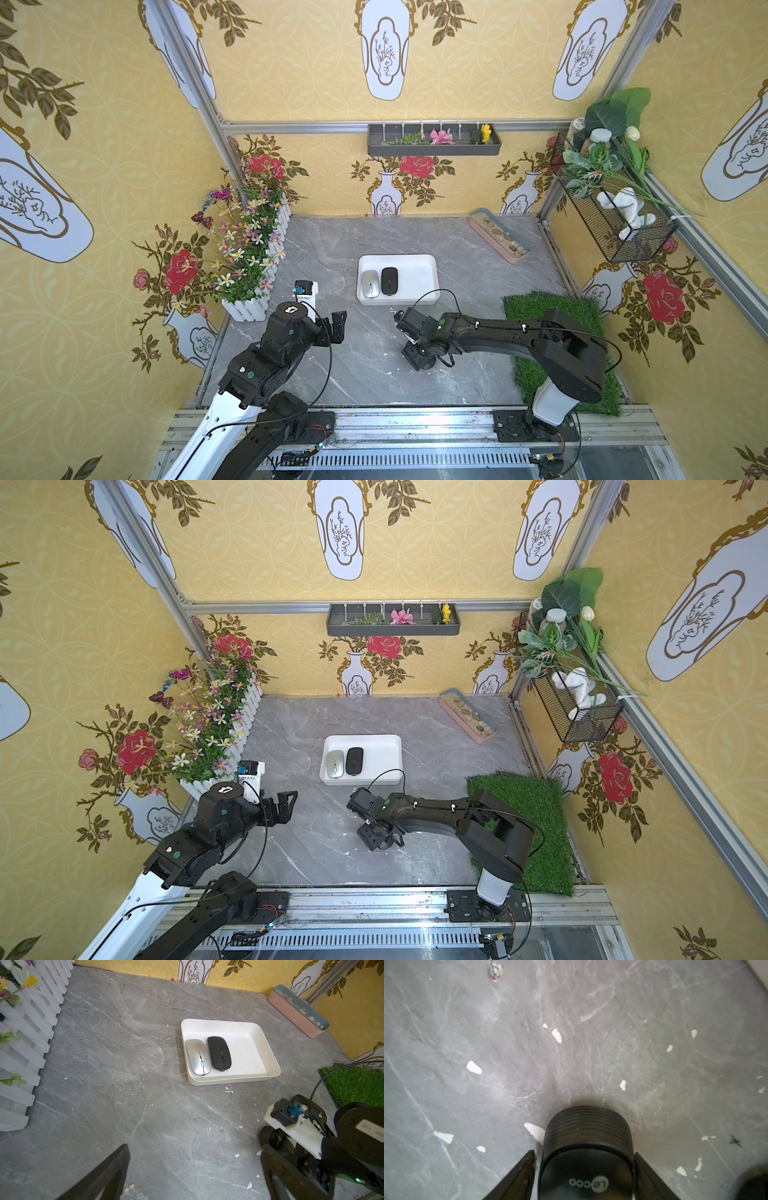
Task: Put the mouse in the storage box
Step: Pick up the mouse from the center of the board, then place the mouse in the storage box.
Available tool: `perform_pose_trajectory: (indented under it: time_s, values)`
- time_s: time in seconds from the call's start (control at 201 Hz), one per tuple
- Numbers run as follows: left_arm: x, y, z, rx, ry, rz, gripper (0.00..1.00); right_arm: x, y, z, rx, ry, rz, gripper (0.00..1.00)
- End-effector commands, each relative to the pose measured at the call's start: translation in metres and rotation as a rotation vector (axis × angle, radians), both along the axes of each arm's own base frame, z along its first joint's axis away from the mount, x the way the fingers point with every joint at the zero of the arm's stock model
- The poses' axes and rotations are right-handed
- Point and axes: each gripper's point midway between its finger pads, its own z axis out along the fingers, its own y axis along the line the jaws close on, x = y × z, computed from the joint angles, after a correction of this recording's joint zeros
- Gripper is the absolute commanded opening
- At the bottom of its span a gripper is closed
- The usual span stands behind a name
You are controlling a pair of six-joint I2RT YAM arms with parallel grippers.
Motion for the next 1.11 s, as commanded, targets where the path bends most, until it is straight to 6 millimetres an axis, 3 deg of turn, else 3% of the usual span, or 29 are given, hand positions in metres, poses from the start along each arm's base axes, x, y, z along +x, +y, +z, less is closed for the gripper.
perform_pose_trajectory:
  time_s: [0.0,0.219,0.418,0.642,0.772,0.916,1.1]
  values:
    - [0.007,0.006,0.002,0.030,-0.024,0.031,1.00,0.005,-0.001,0.002,-0.016,-0.009,0.000,0.67]
    - [0.013,0.006,-0.007,0.070,-0.016,0.026,1.00,0.014,-0.010,0.002,0.006,0.019,-0.036,0.62]
    - [0.019,0.002,-0.016,0.089,0.002,0.014,1.00,0.036,-0.014,0.023,0.070,0.021,-0.090,0.60]
    - [0.029,0.005,-0.041,0.125,0.048,0.052,1.00,0.089,0.005,0.070,0.195,0.074,-0.149,0.60]
    - [0.037,0.009,-0.047,0.156,0.059,0.083,1.00,0.133,0.021,0.099,0.213,0.046,-0.205,0.61]
    - [0.050,-0.004,-0.037,0.102,-0.005,0.059,1.00,0.185,0.021,0.097,0.192,0.040,-0.365,0.59]
    - [0.054,-0.012,-0.037,0.057,0.005,0.055,1.00,0.219,0.013,0.075,0.117,0.029,-0.500,0.61]
